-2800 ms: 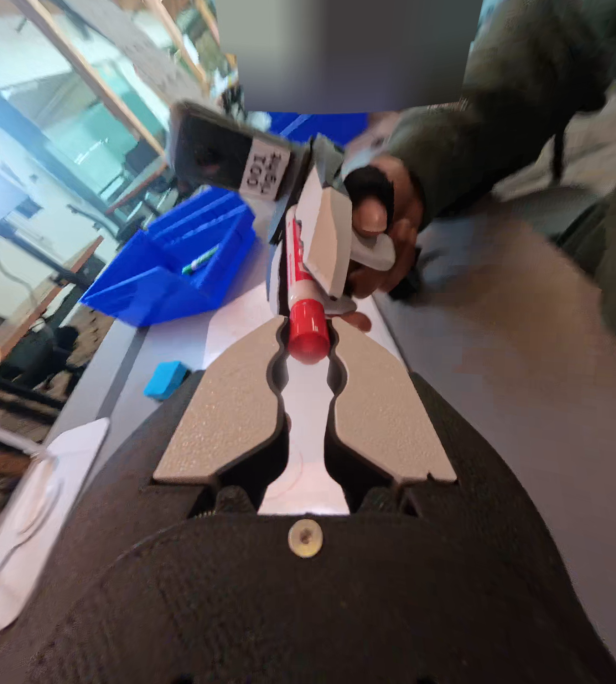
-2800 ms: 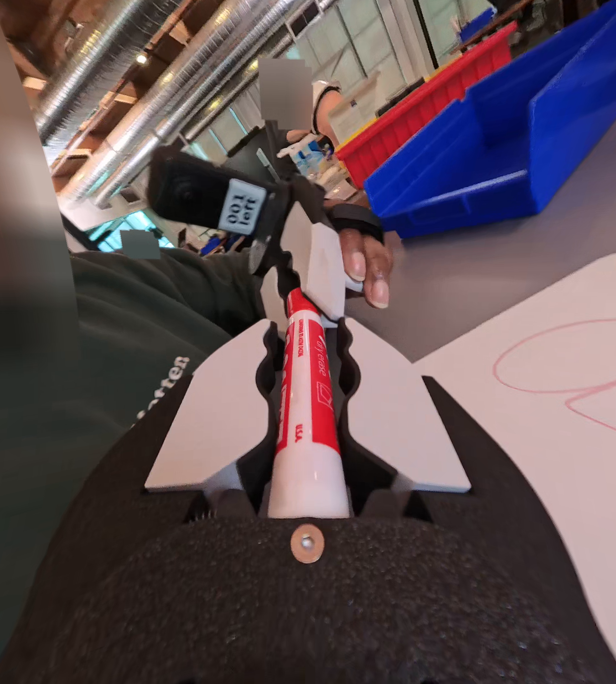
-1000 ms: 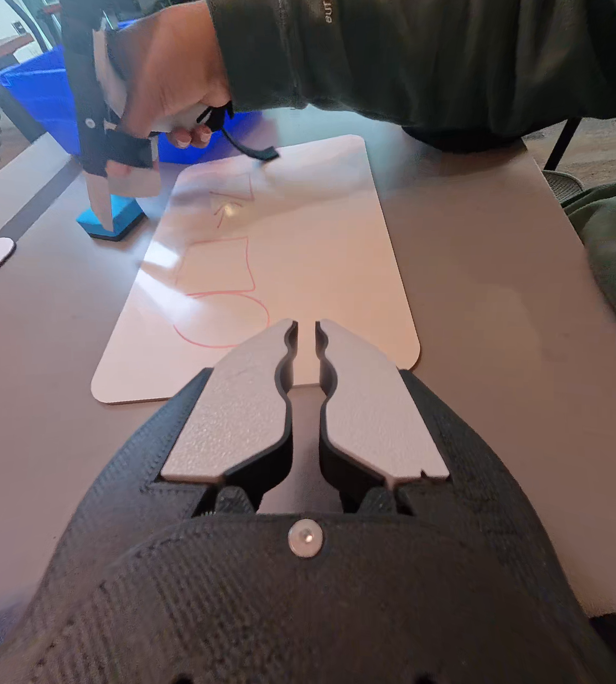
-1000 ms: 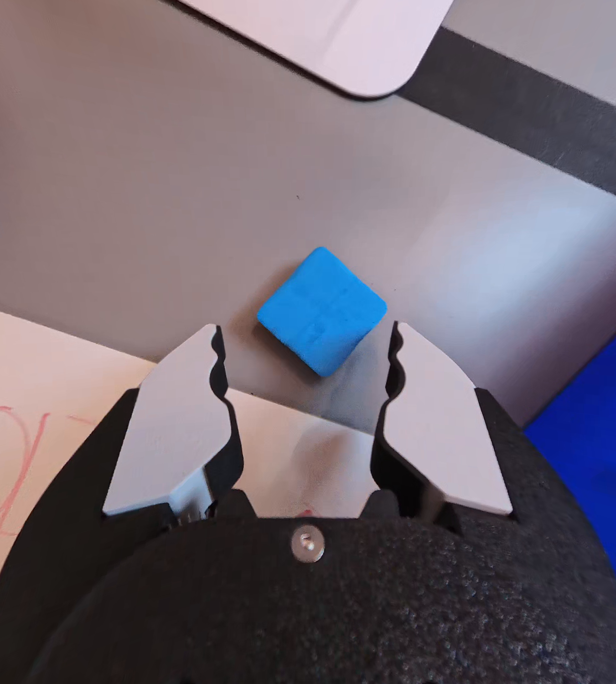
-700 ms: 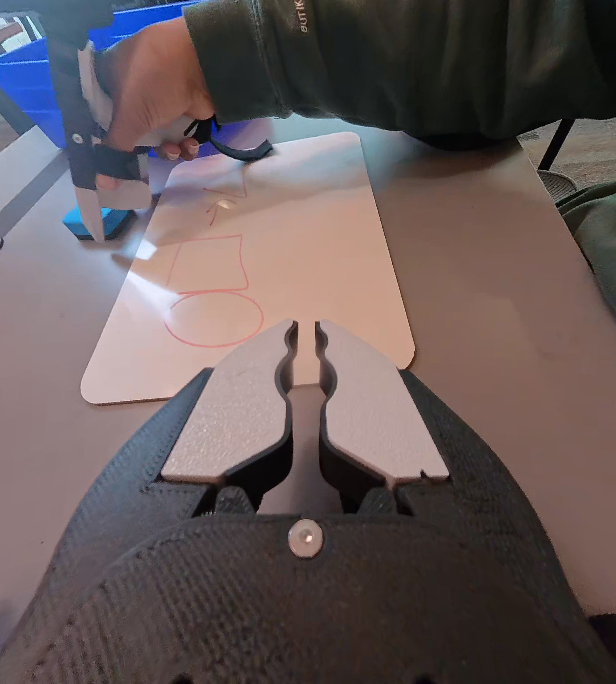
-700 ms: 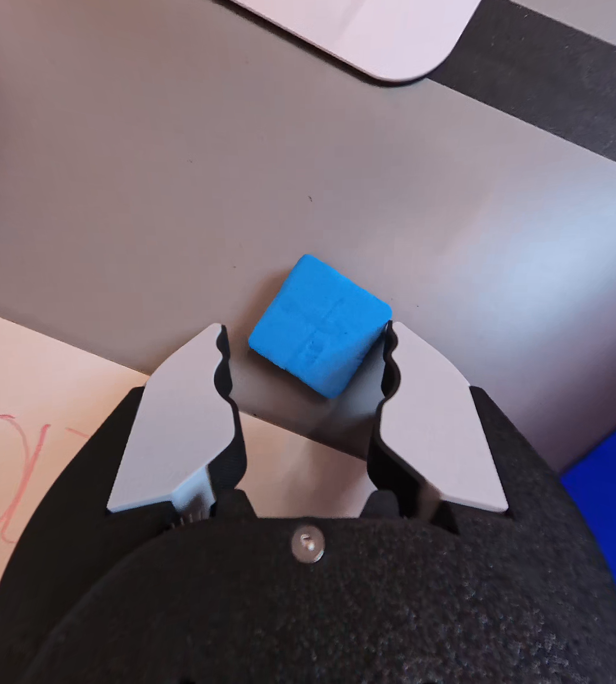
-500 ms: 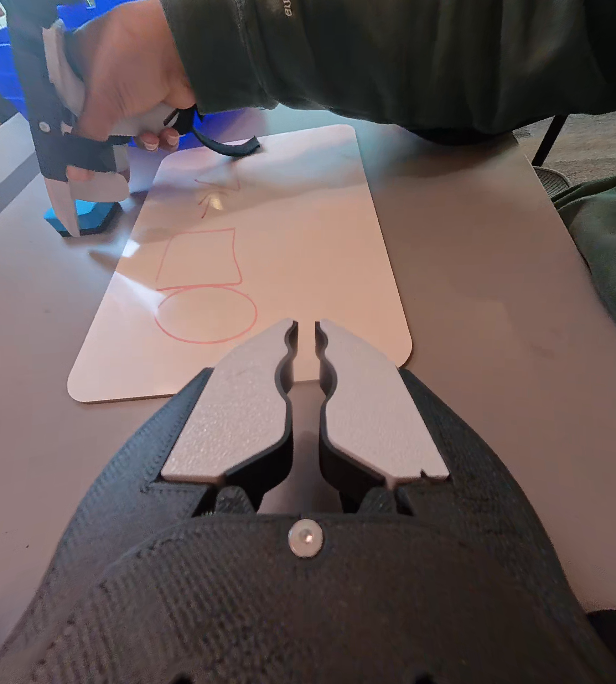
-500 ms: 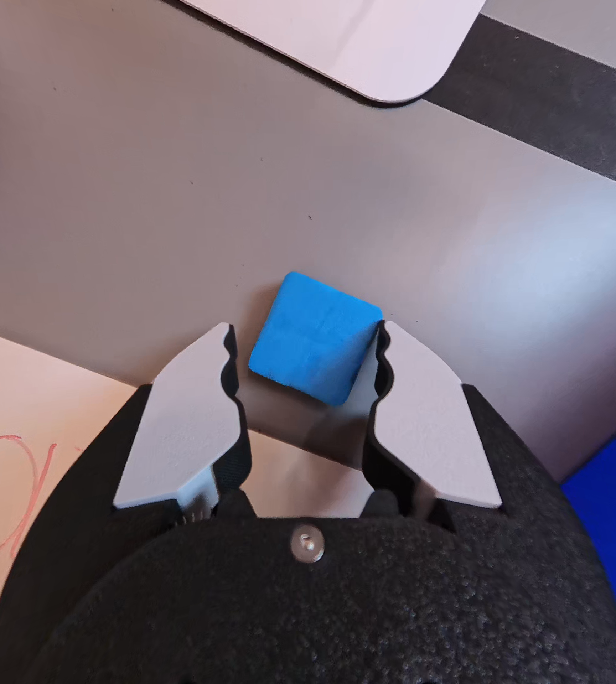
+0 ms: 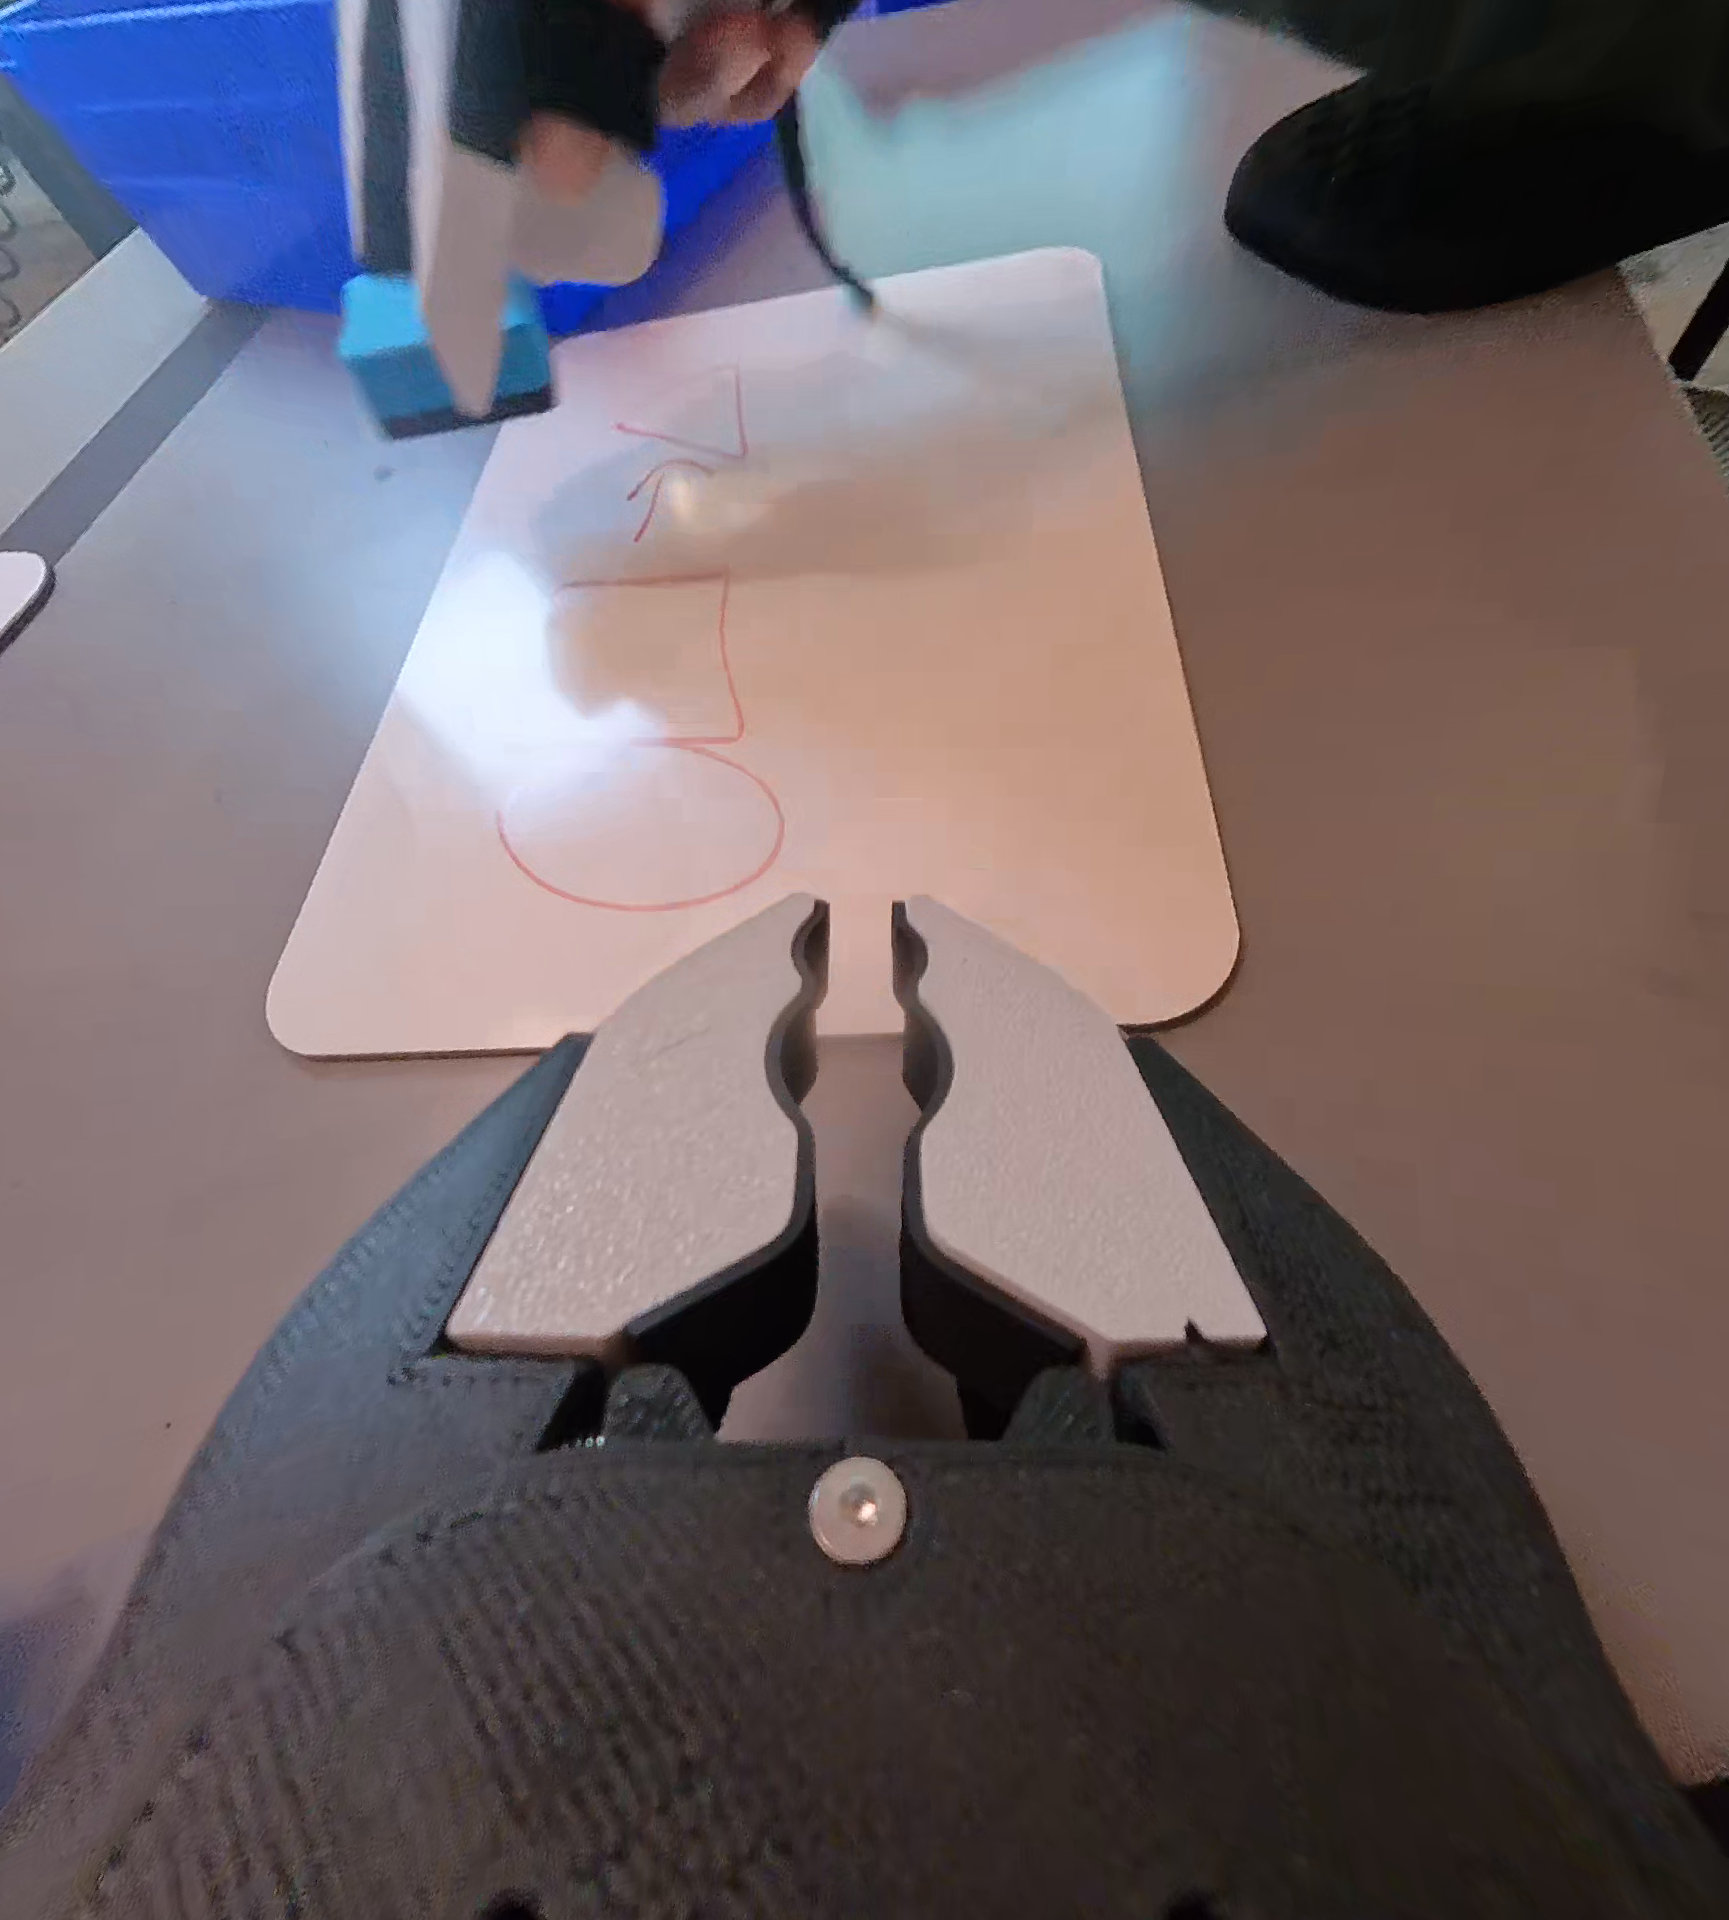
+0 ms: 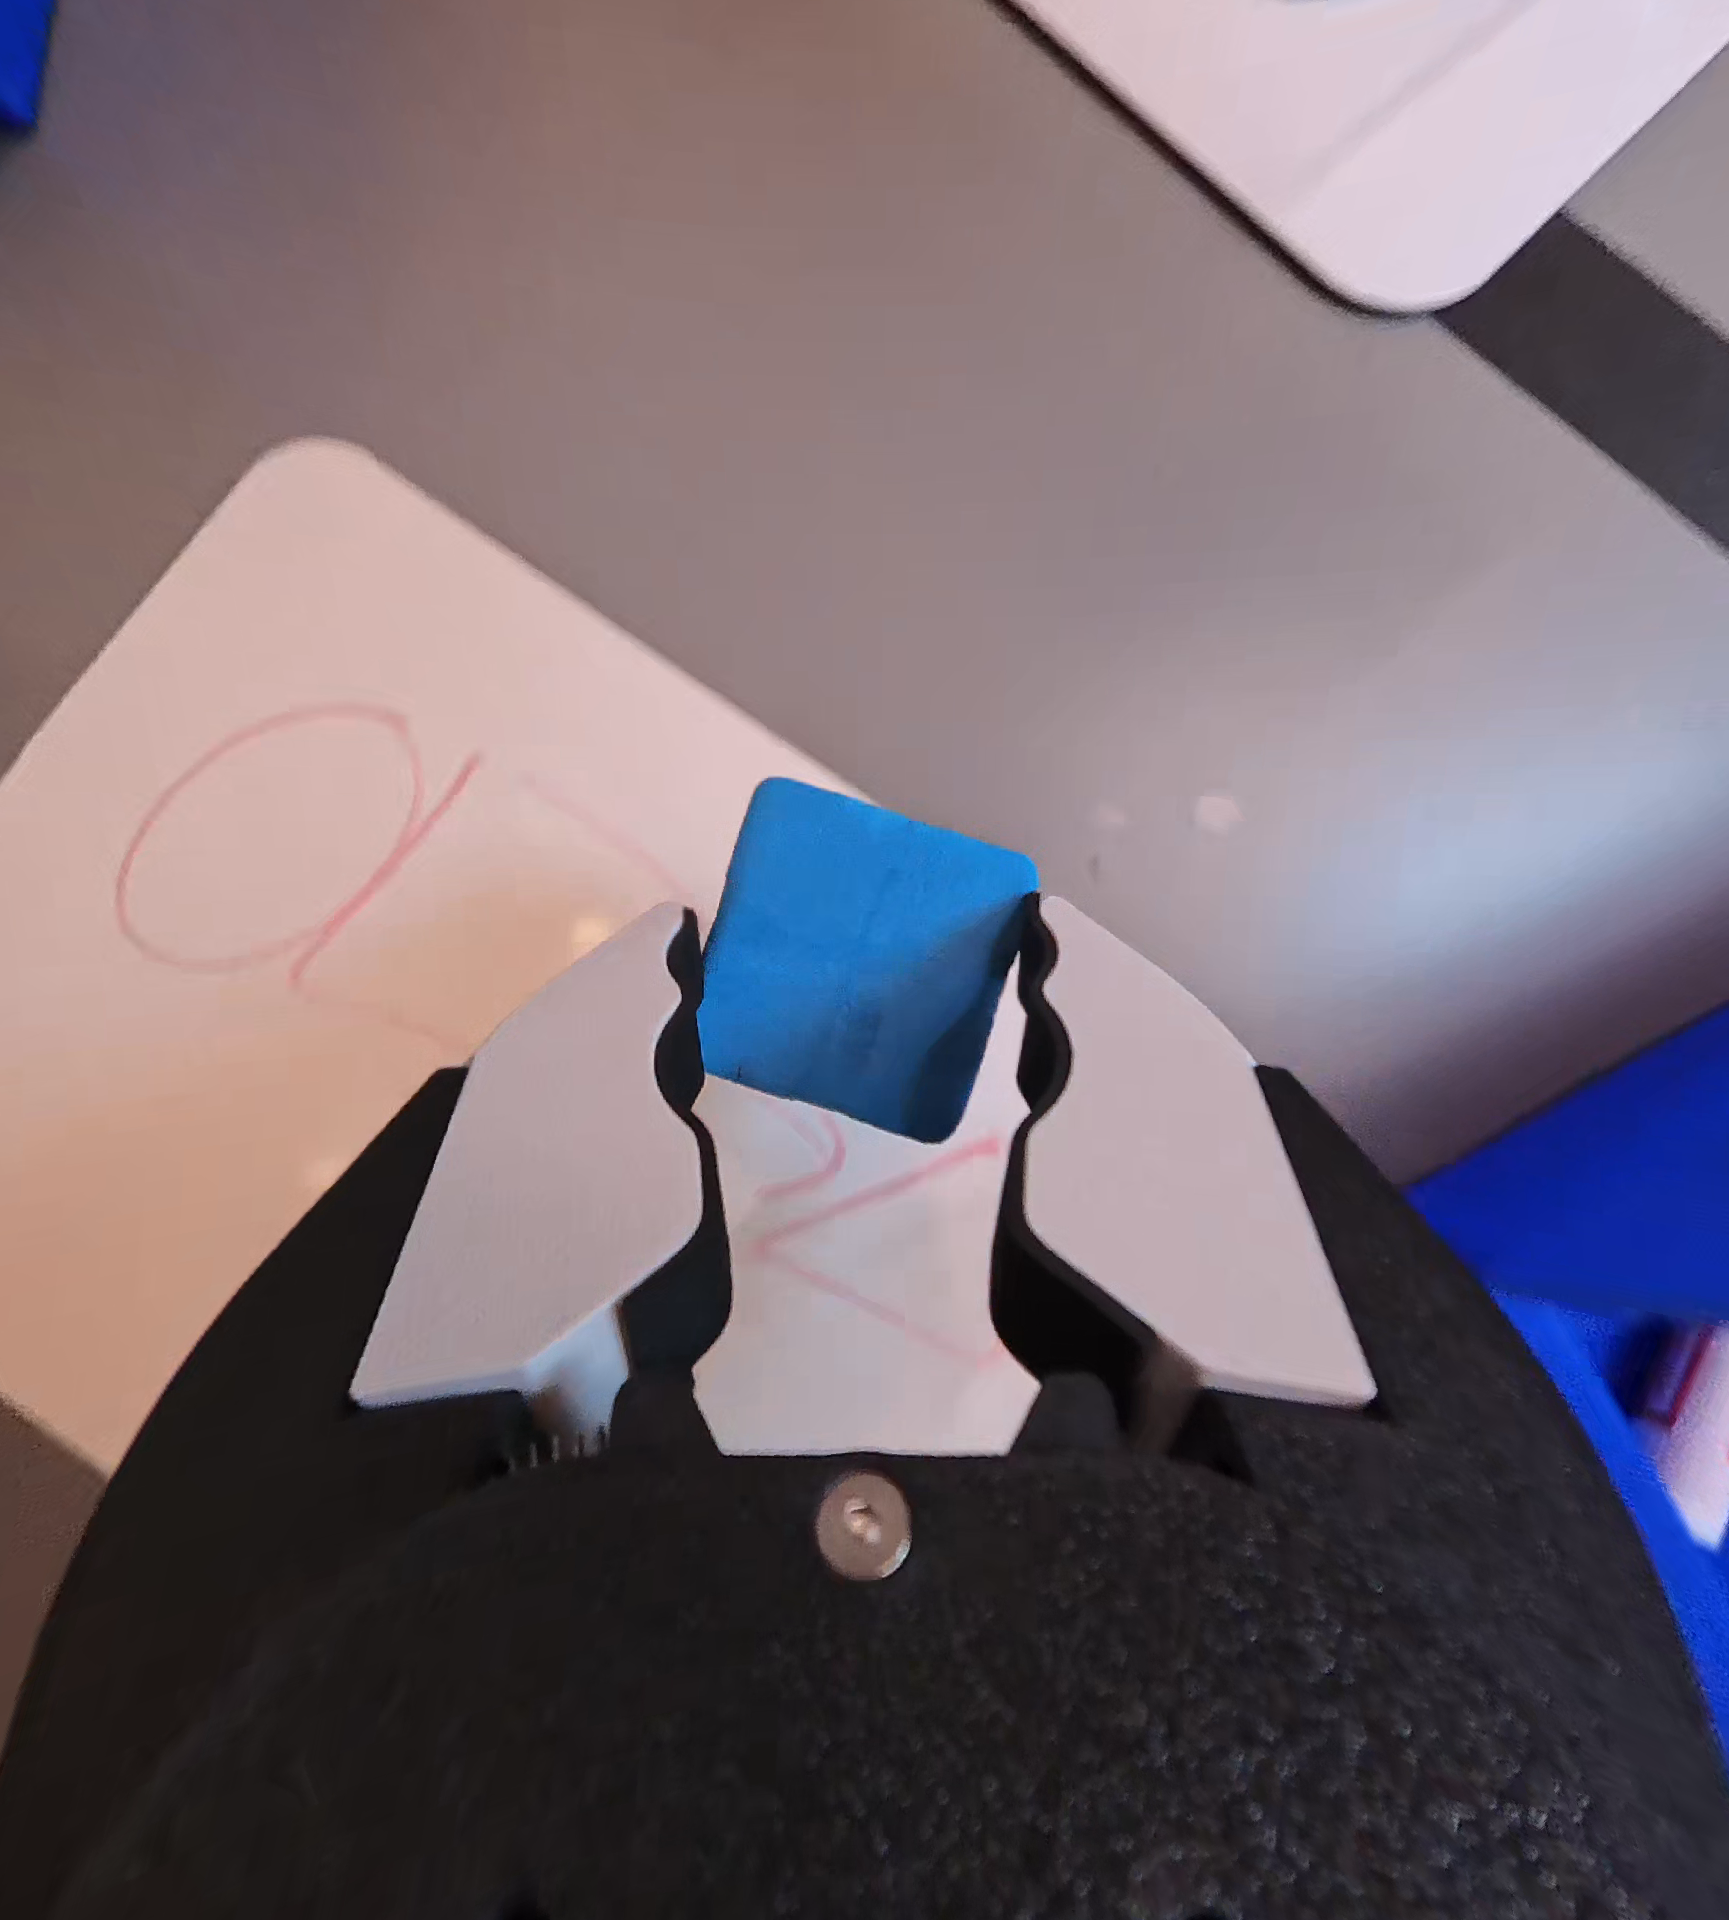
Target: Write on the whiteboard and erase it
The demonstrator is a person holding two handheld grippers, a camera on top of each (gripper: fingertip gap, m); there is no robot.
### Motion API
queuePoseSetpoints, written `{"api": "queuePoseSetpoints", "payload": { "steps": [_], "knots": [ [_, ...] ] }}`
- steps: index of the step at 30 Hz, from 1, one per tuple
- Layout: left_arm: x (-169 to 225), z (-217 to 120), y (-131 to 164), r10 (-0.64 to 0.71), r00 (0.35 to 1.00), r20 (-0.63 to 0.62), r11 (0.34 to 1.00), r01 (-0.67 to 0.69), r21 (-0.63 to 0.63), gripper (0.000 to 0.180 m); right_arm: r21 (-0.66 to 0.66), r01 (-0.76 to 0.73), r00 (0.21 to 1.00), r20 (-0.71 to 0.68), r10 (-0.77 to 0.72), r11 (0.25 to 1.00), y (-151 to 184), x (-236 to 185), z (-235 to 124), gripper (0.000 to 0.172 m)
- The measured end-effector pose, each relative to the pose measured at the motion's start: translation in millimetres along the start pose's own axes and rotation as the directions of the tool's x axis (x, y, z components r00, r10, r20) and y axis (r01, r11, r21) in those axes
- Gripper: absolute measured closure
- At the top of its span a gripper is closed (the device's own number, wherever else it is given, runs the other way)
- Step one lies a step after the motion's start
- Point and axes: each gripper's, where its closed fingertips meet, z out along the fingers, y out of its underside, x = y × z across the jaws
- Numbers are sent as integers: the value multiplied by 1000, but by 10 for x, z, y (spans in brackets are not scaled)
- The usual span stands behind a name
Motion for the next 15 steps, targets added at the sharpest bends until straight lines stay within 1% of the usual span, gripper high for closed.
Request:
{"api": "queuePoseSetpoints", "payload": {
  "steps": [4,8,10,11,15],
  "knots": [
    [50,38,25,24,1000,1,999,-24,-38,168,-70,-1,1000,15,2,998,478,-46,-210,112],
    [145,100,57,82,997,-11,993,-82,-79,166,-93,-44,999,23,46,995,830,16,-262,111],
    [193,126,54,104,994,-18,991,-105,-88,166,-84,-62,998,22,64,995,920,49,-256,110],
    [211,138,52,111,994,-21,989,-113,-92,165,-76,-70,997,17,72,995,943,66,-258,106],
    [227,179,92,140,990,1,978,-138,-157,164,-46,-80,997,0,81,996,952,95,-314,99]
  ]
}}
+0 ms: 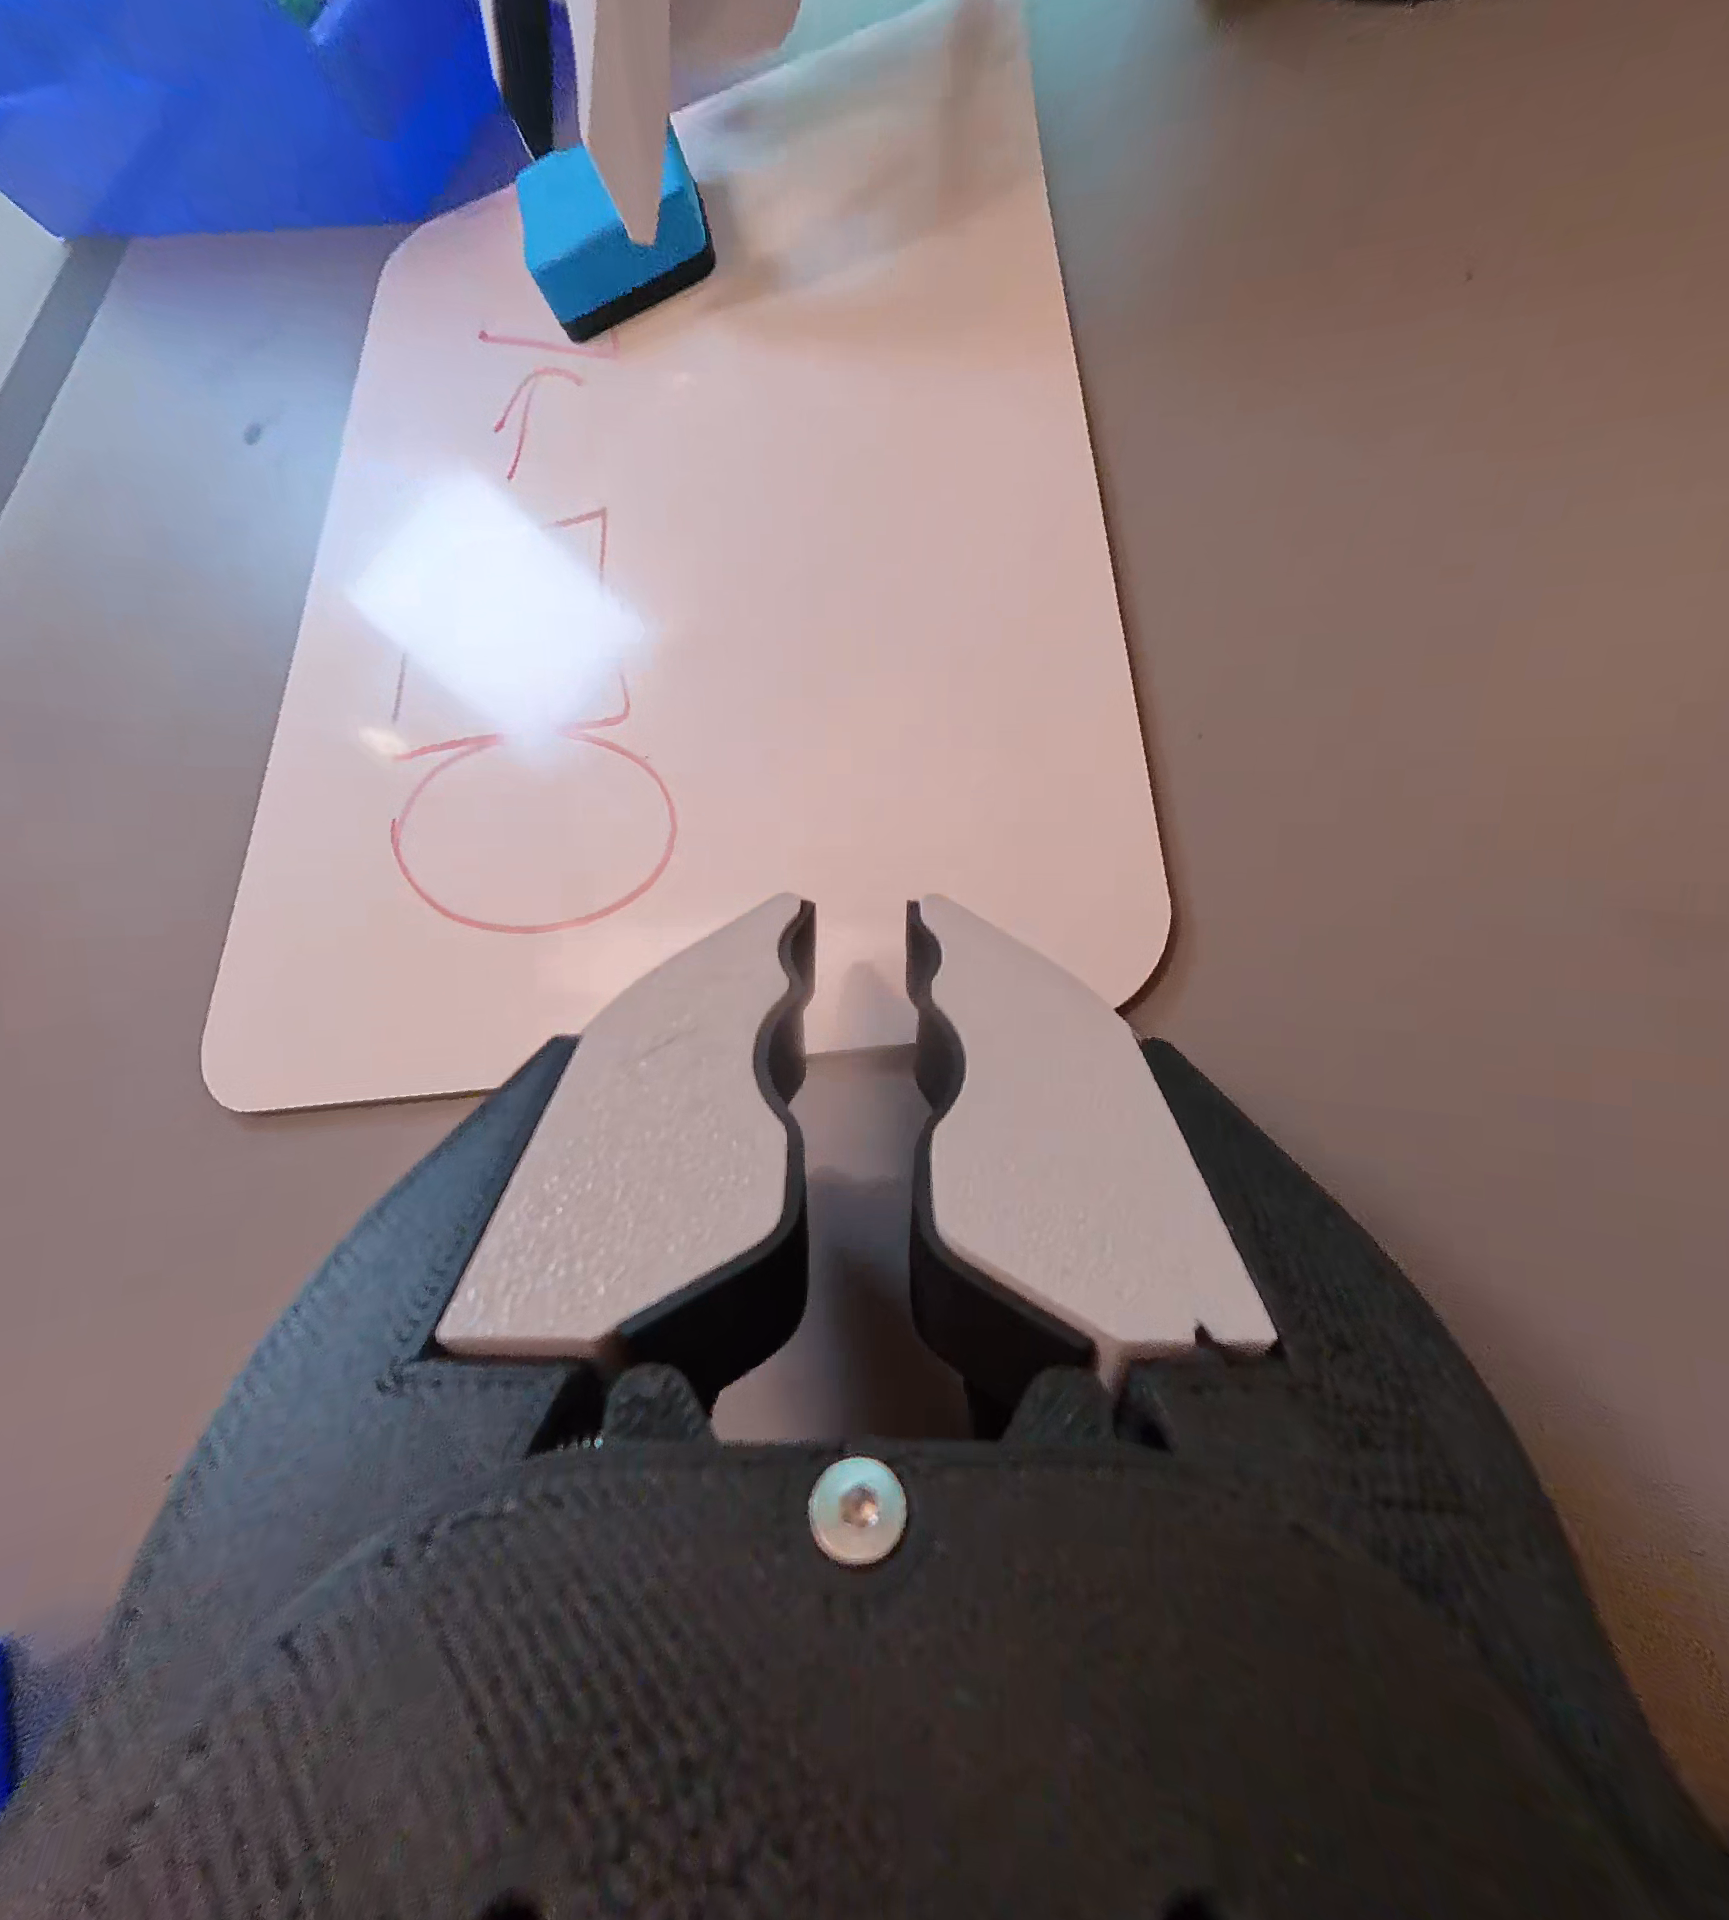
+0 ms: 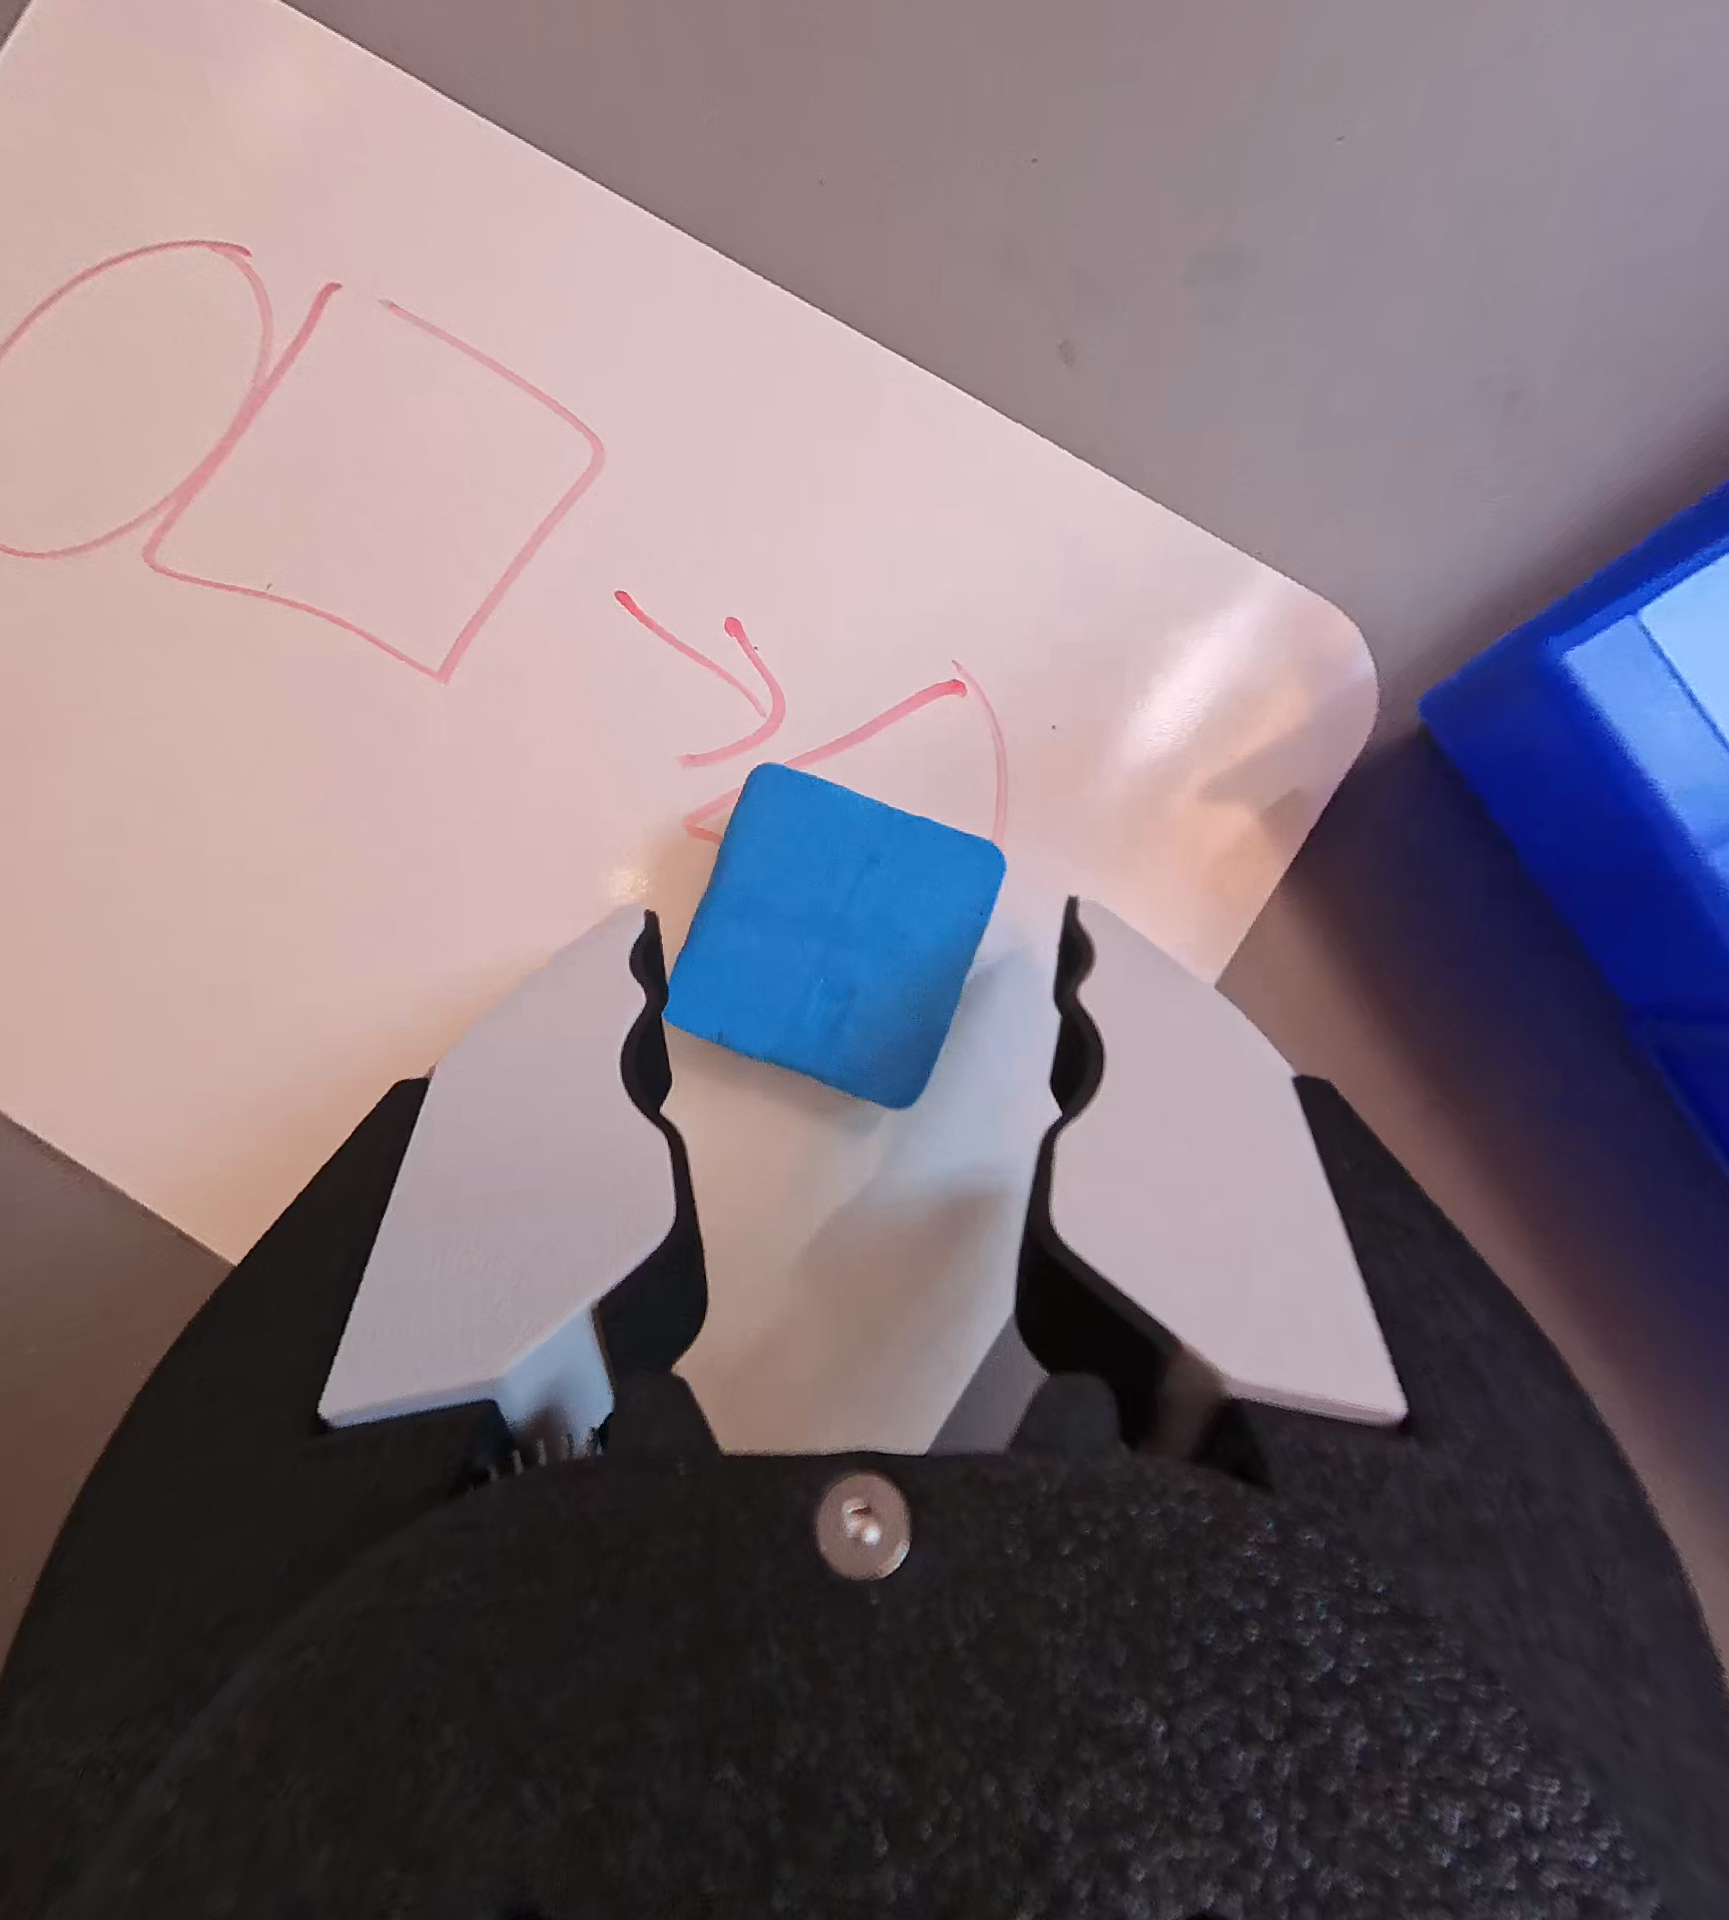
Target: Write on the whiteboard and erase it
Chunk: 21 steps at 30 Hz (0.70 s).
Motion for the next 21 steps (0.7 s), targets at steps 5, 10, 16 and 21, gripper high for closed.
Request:
{"api": "queuePoseSetpoints", "payload": {
  "steps": [5,10,16,21],
  "knots": [
    [50,32,-36,73,997,24,996,-71,-45,180,-15,-3,1000,-4,3,1000,6,-70,-38,111],
    [128,127,-6,133,991,-1,984,-132,-122,180,-17,32,999,-9,-32,999,11,-88,35,118],
    [163,154,-40,233,972,34,960,-225,-164,180,-127,28,999,-26,-31,992,174,276,-99,118],
    [184,161,-55,261,964,47,953,-250,-172,180,-53,57,998,3,-57,997,-183,93,162,118]
  ]
}}
